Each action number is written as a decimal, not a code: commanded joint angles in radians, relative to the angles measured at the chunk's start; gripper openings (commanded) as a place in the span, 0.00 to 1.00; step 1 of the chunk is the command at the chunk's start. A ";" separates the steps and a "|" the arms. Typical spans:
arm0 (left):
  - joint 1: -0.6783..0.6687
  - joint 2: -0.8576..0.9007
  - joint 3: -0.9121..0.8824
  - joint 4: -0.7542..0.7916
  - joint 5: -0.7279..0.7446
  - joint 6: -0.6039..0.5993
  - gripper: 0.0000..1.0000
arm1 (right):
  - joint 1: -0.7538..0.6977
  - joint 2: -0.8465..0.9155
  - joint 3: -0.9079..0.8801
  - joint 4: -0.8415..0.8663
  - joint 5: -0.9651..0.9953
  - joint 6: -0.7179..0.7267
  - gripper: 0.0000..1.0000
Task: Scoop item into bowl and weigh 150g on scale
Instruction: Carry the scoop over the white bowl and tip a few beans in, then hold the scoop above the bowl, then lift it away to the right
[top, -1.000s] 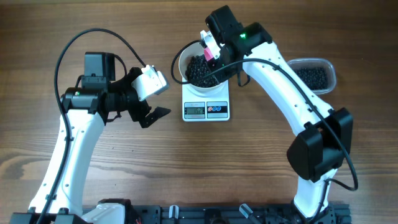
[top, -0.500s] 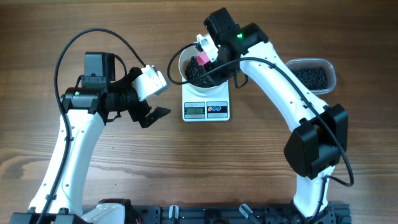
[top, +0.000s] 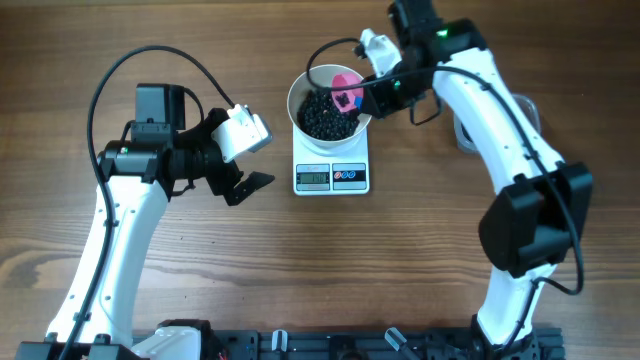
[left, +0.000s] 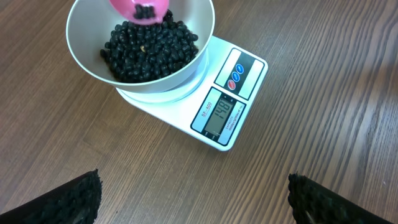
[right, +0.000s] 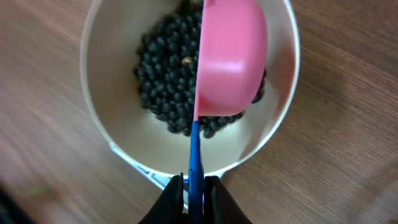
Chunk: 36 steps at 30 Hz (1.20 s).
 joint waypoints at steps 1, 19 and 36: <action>0.005 0.006 -0.002 -0.001 0.005 0.021 1.00 | -0.034 -0.095 0.018 0.000 -0.135 0.003 0.04; 0.005 0.006 -0.002 -0.001 0.005 0.021 1.00 | -0.057 -0.172 0.018 -0.027 -0.139 0.027 0.04; 0.005 0.006 -0.002 -0.001 0.005 0.021 1.00 | 0.086 -0.172 0.018 -0.026 0.214 0.026 0.04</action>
